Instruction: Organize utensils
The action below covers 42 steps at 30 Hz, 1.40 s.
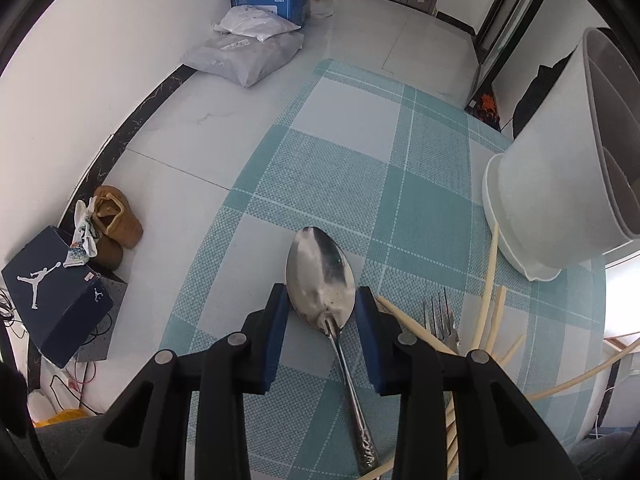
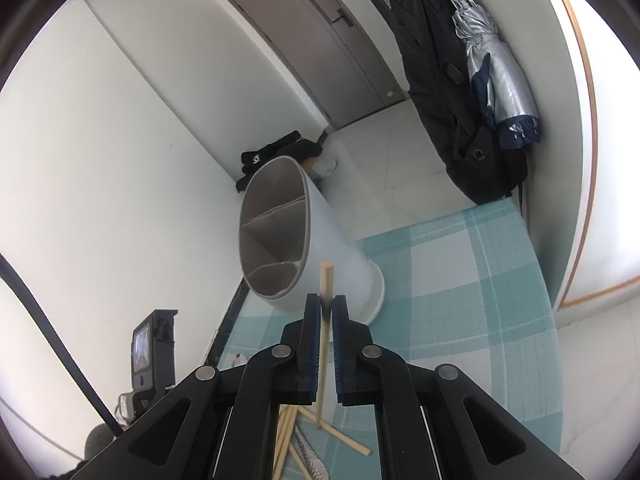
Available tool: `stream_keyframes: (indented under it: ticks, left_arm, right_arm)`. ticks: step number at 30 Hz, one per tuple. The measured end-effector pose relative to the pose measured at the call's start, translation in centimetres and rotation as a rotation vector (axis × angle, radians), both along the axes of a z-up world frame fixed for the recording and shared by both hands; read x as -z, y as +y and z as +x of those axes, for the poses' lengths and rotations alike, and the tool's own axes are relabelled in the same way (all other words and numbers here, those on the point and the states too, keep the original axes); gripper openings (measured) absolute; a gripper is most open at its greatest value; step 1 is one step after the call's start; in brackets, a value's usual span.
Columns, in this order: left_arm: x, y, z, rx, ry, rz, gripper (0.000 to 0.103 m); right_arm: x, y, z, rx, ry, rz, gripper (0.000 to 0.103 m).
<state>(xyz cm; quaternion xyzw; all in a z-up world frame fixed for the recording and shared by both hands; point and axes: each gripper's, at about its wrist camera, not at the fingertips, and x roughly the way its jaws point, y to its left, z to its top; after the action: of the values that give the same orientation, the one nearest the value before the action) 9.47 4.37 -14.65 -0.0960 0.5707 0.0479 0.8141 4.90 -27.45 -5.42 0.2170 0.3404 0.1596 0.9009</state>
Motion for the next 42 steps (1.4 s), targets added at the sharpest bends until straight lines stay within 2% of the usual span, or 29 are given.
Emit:
stream_keyframes:
  ticks: [2, 5, 10, 11, 12, 16, 20, 22, 23, 26, 27, 28, 32, 35, 36, 40, 42]
  left_arm:
    - [-0.1, 0.4, 0.0, -0.015, -0.006, -0.02, 0.029]
    - [-0.5, 0.6, -0.1, -0.017, -0.03, -0.011, 0.028]
    - [-0.9, 1.3, -0.2, -0.014, -0.07, -0.07, 0.025]
    - [-1.0, 1.5, -0.2, -0.014, -0.078, -0.086, 0.017]
    - [-1.0, 1.7, -0.2, -0.01, -0.078, -0.101, 0.001]
    - [-1.1, 1.6, -0.3, -0.001, -0.087, -0.153, 0.001]
    - [-1.6, 0.9, -0.4, 0.034, -0.103, -0.13, 0.001]
    - [-1.8, 1.1, -0.1, 0.046, -0.096, -0.157, 0.001]
    - [-1.8, 1.1, 0.0, 0.051, -0.081, -0.159, 0.003]
    - [-1.4, 0.7, 0.3, 0.092, -0.053, -0.123, 0.022]
    - [-1.2, 0.4, 0.5, 0.104, -0.046, -0.095, 0.035]
    - [-1.0, 0.3, 0.7, 0.109, -0.036, -0.079, 0.042]
    - [-0.4, 0.1, 1.1, 0.133, -0.006, -0.09, 0.042]
    - [-0.4, -0.8, 1.5, 0.176, 0.009, -0.018, 0.041]
    - [-0.4, -0.9, 1.5, 0.183, 0.008, -0.012, 0.04]
    - [-0.5, -0.4, 1.5, 0.167, 0.017, 0.034, 0.015]
    - [-0.5, -0.2, 1.7, 0.165, 0.022, 0.026, 0.011]
  right_arm:
    - [0.0, 0.0, 0.0, -0.002, -0.001, -0.002, 0.005]
    - [-0.1, 0.2, 0.1, -0.002, -0.001, 0.002, 0.005]
    - [0.1, 0.4, 0.4, -0.007, 0.002, -0.001, 0.005]
    - [0.1, 0.5, 0.4, -0.008, 0.001, -0.002, 0.005]
    - [0.1, 0.5, 0.5, -0.009, 0.001, -0.002, 0.005]
    - [0.1, 0.7, 0.5, -0.016, -0.005, -0.012, 0.005]
    - [0.1, 1.0, 0.5, -0.019, -0.009, -0.028, 0.005]
    - [0.2, 1.0, 0.3, -0.018, -0.006, -0.033, 0.005]
    - [0.3, 1.0, 0.3, -0.017, -0.005, -0.034, 0.005]
    - [0.3, 1.0, 0.2, -0.014, -0.006, -0.04, 0.005]
    - [0.3, 1.0, 0.2, -0.015, -0.006, -0.037, 0.005]
    - [0.2, 1.1, 0.2, -0.015, -0.006, -0.038, 0.005]
    - [0.0, 1.2, 0.3, -0.017, -0.015, -0.043, 0.005]
    - [-0.1, 1.2, 0.4, -0.019, -0.02, -0.045, 0.005]
    - [-0.1, 1.2, 0.4, -0.019, -0.019, -0.044, 0.005]
    - [-0.1, 1.0, 0.7, -0.017, -0.015, -0.035, 0.005]
    - [0.0, 0.9, 0.9, -0.016, -0.009, -0.027, 0.005]
